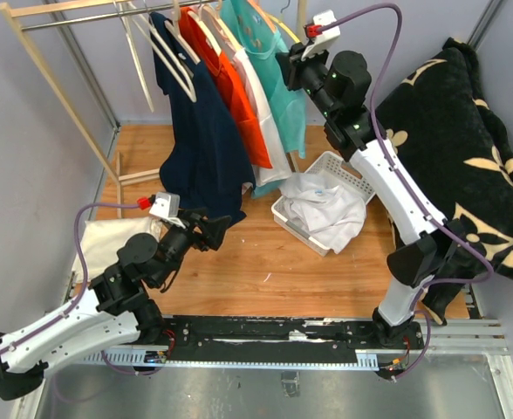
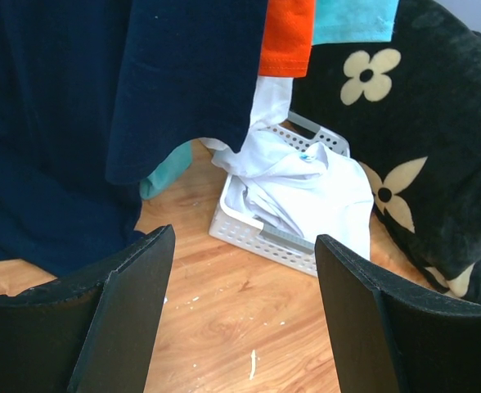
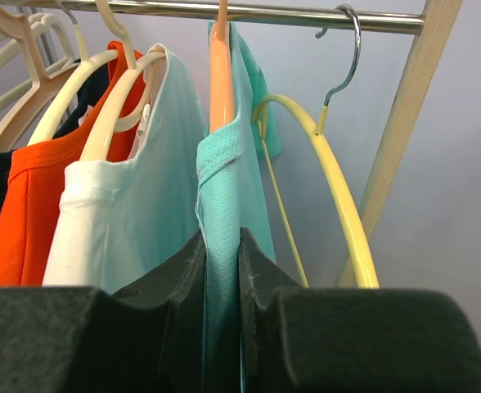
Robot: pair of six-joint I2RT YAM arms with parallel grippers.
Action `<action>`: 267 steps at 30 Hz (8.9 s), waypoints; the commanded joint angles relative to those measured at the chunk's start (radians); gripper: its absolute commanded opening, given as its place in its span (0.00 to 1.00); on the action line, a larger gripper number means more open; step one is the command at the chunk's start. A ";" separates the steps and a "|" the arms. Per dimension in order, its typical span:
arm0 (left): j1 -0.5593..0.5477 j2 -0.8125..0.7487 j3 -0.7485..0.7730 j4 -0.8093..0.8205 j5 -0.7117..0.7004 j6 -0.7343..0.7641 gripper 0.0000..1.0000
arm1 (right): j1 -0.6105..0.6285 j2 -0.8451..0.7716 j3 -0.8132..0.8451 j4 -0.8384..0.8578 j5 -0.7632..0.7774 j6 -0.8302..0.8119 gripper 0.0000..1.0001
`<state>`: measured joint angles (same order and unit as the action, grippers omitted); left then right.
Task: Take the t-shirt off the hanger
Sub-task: Pick up the hanger from the clothesline, then remove the T-shirt from the hanger.
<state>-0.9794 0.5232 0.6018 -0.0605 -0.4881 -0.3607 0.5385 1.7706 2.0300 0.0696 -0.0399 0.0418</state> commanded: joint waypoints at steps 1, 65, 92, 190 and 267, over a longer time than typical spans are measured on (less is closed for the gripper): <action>-0.007 0.022 0.040 0.036 -0.006 0.006 0.75 | 0.018 -0.114 -0.041 0.119 0.012 -0.030 0.01; -0.007 0.445 0.658 -0.014 -0.006 -0.122 1.00 | 0.060 -0.940 -0.897 -0.045 0.130 -0.134 0.01; -0.005 0.670 0.742 0.081 0.069 -0.025 1.00 | 0.061 -1.167 -0.986 -0.232 0.098 -0.094 0.01; -0.012 0.825 0.774 0.540 0.530 0.480 0.84 | 0.061 -1.268 -1.186 0.060 0.012 -0.019 0.01; 0.015 1.240 1.469 0.236 0.242 0.735 0.01 | 0.061 -1.481 -1.225 -0.361 0.161 -0.043 0.60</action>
<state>-0.9699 1.7855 2.0254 0.1356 -0.2436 0.3542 0.5781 0.3069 0.8223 -0.2462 0.0399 0.0216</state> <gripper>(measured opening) 0.034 0.600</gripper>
